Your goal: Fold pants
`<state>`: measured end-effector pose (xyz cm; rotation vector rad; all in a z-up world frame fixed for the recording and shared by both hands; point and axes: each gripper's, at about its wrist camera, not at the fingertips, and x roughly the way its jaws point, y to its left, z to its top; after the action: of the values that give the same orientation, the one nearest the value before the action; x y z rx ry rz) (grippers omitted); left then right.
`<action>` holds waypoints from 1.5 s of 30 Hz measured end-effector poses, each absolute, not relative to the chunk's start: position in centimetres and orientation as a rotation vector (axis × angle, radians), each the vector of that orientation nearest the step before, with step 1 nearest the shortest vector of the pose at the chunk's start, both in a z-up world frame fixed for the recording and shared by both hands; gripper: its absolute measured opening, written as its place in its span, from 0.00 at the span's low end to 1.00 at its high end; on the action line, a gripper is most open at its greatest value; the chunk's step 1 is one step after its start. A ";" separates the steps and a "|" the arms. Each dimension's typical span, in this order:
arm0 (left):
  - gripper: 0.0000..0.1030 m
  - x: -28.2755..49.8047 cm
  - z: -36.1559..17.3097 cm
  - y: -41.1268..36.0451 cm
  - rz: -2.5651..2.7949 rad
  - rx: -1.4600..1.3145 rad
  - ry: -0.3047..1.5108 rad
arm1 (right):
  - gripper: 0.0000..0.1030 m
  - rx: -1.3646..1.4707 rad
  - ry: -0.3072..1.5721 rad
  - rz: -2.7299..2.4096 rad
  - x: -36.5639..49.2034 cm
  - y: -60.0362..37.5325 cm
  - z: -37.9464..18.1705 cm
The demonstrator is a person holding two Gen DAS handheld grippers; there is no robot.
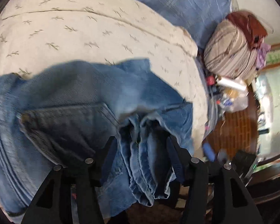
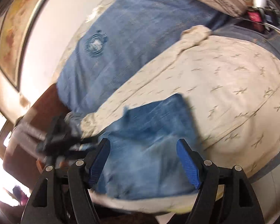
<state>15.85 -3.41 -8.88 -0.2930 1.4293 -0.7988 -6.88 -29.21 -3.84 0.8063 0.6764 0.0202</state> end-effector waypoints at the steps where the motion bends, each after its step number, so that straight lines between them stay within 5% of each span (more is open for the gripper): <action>1: 0.53 15.4 -9.3 -3.7 -0.792 -0.274 1.447 | 0.74 0.813 0.683 0.011 -6.2 -29.7 -4.1; 11: 0.58 14.9 -10.7 -4.1 -0.728 -0.354 1.486 | 0.77 0.720 0.812 -0.053 -0.1 -31.5 -6.9; 13: 0.56 15.0 -11.1 -5.4 -0.716 -0.322 1.480 | 0.66 0.639 0.839 -0.063 1.0 -31.0 -7.7; 14: 0.51 15.0 -11.0 -6.2 -0.714 -0.298 1.465 | 0.34 0.587 0.841 -0.045 1.5 -30.6 -7.8; 16: 0.11 15.0 -10.0 -8.1 -0.751 -0.254 1.443 | 0.28 0.495 0.852 -0.047 1.8 -30.0 -7.7; 17: 0.10 15.0 -9.2 -8.8 -0.784 -0.253 1.428 | 0.18 0.484 0.848 -0.036 1.8 -30.2 -7.4; 23: 0.10 15.2 -7.4 -11.1 -0.748 -0.142 1.280 | 0.15 0.444 0.796 -0.077 1.9 -33.2 -5.3; 24: 0.15 15.1 -8.4 -11.3 -0.708 -0.092 1.292 | 0.06 0.424 0.804 -0.113 2.1 -33.6 -5.7; 32: 0.15 14.2 -9.6 -8.6 -0.735 -0.126 1.347 | 0.30 0.544 0.782 -0.115 0.9 -35.7 -6.6; 34: 0.17 14.1 -8.2 -7.2 -0.740 -0.150 1.311 | 0.42 0.677 0.734 -0.072 -1.5 -36.3 -5.8; 36: 0.27 13.4 -7.4 -5.9 -0.768 -0.194 1.304 | 0.69 0.833 0.683 0.001 -3.9 -36.5 -5.7; 39: 0.37 12.0 -7.0 -4.5 -0.809 -0.242 1.323 | 0.72 1.035 0.626 0.109 -8.0 -35.3 -6.6; 45: 0.41 10.3 -9.1 -4.6 -0.871 -0.222 1.418 | 0.76 1.267 0.705 0.209 -11.3 -31.3 -10.4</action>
<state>10.30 -4.58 -9.10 -0.2224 1.4184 -0.8712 -11.31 -31.34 -10.38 1.2667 0.7047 0.2087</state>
